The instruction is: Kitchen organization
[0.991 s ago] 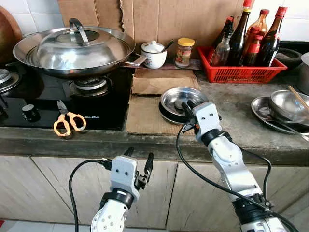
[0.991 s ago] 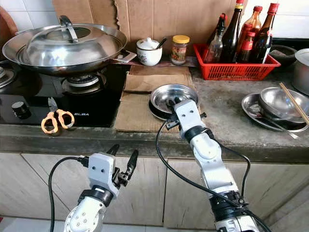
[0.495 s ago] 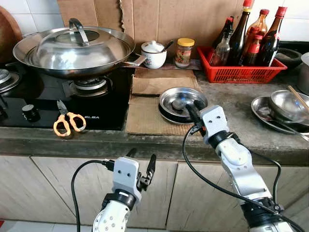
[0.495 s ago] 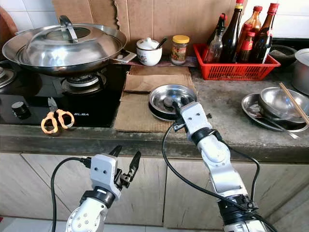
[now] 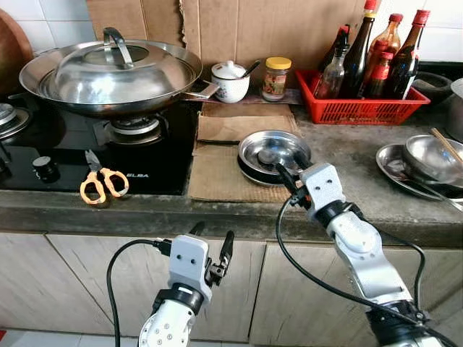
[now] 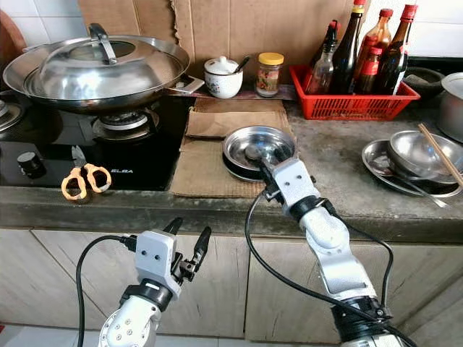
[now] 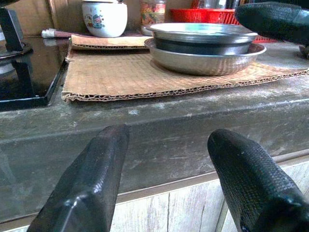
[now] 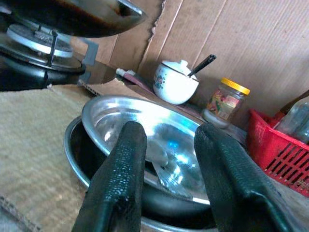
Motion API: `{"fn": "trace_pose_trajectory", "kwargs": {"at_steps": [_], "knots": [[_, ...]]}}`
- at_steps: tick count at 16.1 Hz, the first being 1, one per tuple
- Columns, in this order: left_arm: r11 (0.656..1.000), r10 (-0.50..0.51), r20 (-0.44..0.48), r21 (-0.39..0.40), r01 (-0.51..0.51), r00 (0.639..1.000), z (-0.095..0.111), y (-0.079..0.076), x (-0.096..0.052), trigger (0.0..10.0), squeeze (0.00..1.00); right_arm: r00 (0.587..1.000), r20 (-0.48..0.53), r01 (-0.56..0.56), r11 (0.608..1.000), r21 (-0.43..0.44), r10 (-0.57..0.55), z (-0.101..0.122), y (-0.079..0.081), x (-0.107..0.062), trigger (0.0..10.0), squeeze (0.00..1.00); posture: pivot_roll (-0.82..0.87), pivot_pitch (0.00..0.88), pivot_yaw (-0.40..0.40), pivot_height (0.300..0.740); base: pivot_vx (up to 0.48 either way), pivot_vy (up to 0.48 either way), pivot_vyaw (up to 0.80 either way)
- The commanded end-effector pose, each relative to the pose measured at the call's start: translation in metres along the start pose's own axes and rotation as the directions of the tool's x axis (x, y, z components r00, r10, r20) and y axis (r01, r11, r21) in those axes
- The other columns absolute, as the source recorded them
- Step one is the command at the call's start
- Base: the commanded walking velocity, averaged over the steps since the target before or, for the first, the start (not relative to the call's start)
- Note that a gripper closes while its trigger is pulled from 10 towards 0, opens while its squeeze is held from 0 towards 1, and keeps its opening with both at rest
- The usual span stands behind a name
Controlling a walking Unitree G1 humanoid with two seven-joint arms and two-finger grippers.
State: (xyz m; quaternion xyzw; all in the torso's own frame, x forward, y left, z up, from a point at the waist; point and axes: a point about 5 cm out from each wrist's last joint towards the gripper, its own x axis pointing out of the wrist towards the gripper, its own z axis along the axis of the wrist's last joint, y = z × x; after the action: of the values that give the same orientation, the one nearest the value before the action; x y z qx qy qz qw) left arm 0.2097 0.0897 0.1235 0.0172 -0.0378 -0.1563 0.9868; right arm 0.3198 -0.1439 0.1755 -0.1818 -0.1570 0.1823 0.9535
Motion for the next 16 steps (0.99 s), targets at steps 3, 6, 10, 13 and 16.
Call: {"fn": "trace_pose_trajectory", "kwargs": {"at_steps": [3, 6, 10, 13, 16], "knots": [[1.000, -0.007, -0.009, 0.004, 0.007, 1.000, -0.0012, -0.0017, -0.0012, 10.0, 0.00, 1.000, -0.016, -0.008, 1.000, -0.023, 0.008, -0.0051, 0.0003, -0.0003, 10.0, 0.00, 0.11, 0.030, -0.056, 0.740, 0.000, 0.000, 0.00], [1.000, -0.006, -0.008, 0.005, 0.006, 1.000, -0.0011, -0.0022, -0.0017, 10.0, 0.00, 1.000, -0.020, -0.007, 1.000, -0.020, 0.007, -0.0071, -0.0010, 0.0003, 10.0, 0.00, 0.12, 0.027, -0.058, 0.740, 0.000, 0.000, 0.00], [1.000, -0.009, -0.010, 0.004, 0.009, 1.000, -0.0014, -0.0029, -0.0025, 10.0, 0.00, 1.000, -0.025, -0.014, 1.000, -0.008, 0.014, -0.0088, 0.0005, 0.0010, 10.0, 0.00, 0.12, 0.021, -0.056, 0.740, 0.000, 0.000, 0.00], [1.000, -0.010, -0.010, 0.004, 0.010, 1.000, -0.0018, -0.0030, -0.0020, 10.0, 0.00, 0.999, -0.033, -0.026, 0.998, 0.049, 0.027, -0.0096, 0.0022, 0.0028, 10.0, 0.00, 0.12, 0.021, -0.056, 0.740, 0.000, 0.000, 0.00], [1.000, -0.011, -0.009, 0.006, 0.011, 1.000, -0.0014, -0.0032, -0.0019, 10.0, 0.00, 0.999, -0.034, -0.033, 0.997, 0.075, 0.036, -0.0098, 0.0025, 0.0041, 2.8, 0.00, 0.12, 0.023, -0.058, 0.740, 0.000, 0.000, 0.00]]}}
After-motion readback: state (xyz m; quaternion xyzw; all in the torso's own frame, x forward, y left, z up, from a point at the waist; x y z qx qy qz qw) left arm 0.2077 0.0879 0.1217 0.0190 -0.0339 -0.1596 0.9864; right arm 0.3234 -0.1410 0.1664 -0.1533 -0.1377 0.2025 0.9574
